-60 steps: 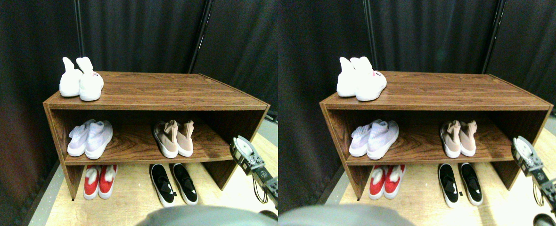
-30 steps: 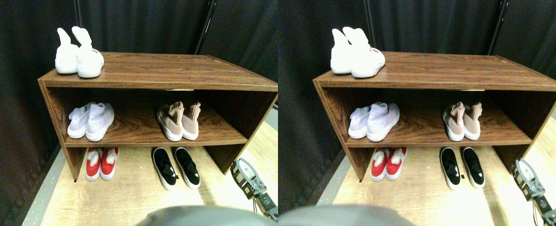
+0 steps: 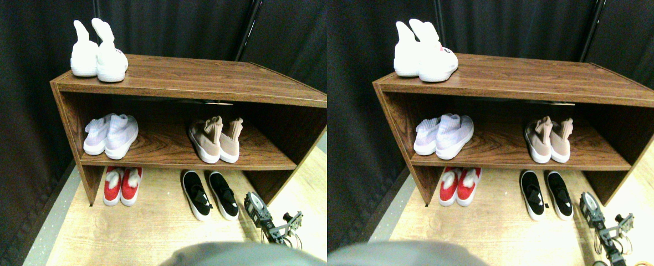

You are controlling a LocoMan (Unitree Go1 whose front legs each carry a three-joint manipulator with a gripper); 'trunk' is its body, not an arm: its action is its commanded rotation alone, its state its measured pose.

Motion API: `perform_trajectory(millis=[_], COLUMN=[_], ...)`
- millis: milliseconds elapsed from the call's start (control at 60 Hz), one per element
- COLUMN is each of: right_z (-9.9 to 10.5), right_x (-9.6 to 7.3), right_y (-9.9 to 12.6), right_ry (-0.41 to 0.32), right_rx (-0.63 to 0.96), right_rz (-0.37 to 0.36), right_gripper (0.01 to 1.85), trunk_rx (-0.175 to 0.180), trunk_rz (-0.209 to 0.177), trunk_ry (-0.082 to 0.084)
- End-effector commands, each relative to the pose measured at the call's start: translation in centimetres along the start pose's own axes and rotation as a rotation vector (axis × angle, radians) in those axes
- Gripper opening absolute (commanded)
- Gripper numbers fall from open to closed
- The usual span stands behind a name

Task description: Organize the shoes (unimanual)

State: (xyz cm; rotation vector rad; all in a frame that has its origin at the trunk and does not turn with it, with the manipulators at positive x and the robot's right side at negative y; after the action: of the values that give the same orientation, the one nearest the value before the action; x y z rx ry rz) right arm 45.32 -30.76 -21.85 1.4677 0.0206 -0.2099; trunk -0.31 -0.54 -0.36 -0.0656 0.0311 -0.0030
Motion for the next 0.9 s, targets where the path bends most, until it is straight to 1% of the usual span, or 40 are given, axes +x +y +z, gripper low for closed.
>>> perform_trajectory(millis=[17, 33, 83, 117, 133, 167, 217, 233, 283, 333, 383, 417, 500, 550, 567, 617, 717, 750, 800, 850, 900], right_z=[0.5, 0.5, 0.8, 0.8, 0.9, 1.0, 1.1, 1.3, 1.4, 1.2, 1.1, 0.9, 0.3, -0.1, -0.6, -0.9, -1.9, -2.3, -2.6, -3.2, -3.5], right_x=[1.5, 1.5, 2.7, 2.9, 3.3, 3.7, 4.1, 4.6, 4.9, 5.0, 5.0, 5.1, 5.0, 4.9, 4.9, 4.8, 4.8, 4.8, 4.8, 4.8, 4.9], right_y=[-0.4, -0.4, -0.5, -0.5, -0.4, -0.4, -0.5, -0.5, -0.4, -0.6, -0.8, -1.1, -1.5, -1.7, -2.0, -2.1, -2.4, -2.5, -2.5, -2.7, -2.7], right_ry=[-0.019, -0.019, -0.046, -0.048, -0.057, -0.063, -0.054, -0.058, -0.072, -0.096, -0.091, -0.078, -0.082, -0.075, -0.071, -0.070, -0.075, -0.046, -0.037, -0.002, -0.009], right_rx=[-0.022, -0.022, -0.022, -0.025, -0.028, -0.025, -0.025, -0.017, -0.005, 0.012, 0.023, -0.007, -0.014, -0.015, -0.017, -0.013, 0.015, 0.019, 0.018, -0.003, -0.008], right_rz=[-0.010, -0.010, -0.030, -0.033, -0.041, -0.043, -0.036, -0.041, -0.054, -0.069, -0.078, -0.078, -0.093, -0.094, -0.103, -0.104, -0.131, -0.135, -0.138, -0.143, -0.155], right_gripper=[0.06, 0.06, 0.06, 0.06, 0.06, 0.06, 0.06, 0.06, 0.06, 0.06, 0.06, 0.06, 0.06, 0.06, 0.06, 0.06, 0.06, 0.06, 0.06, 0.06, 0.06], trunk_rx=[-0.025, -0.025, -0.025, -0.025, -0.026, -0.026, -0.027, -0.027, -0.029, -0.033, -0.034, -0.034, -0.039, -0.042, -0.044, -0.046, -0.053, -0.056, -0.061, -0.066, -0.068], trunk_rz=[0.010, 0.011, 0.014, 0.014, 0.014, 0.015, 0.016, 0.016, 0.018, 0.023, 0.026, 0.026, 0.030, 0.032, 0.034, 0.037, 0.046, 0.048, 0.055, 0.059, 0.062], trunk_ry=[0.009, 0.009, 0.006, 0.006, 0.007, 0.007, 0.006, 0.006, 0.007, 0.007, 0.008, 0.008, 0.007, 0.004, 0.004, 0.006, 0.007, 0.007, 0.003, 0.001, -0.002])
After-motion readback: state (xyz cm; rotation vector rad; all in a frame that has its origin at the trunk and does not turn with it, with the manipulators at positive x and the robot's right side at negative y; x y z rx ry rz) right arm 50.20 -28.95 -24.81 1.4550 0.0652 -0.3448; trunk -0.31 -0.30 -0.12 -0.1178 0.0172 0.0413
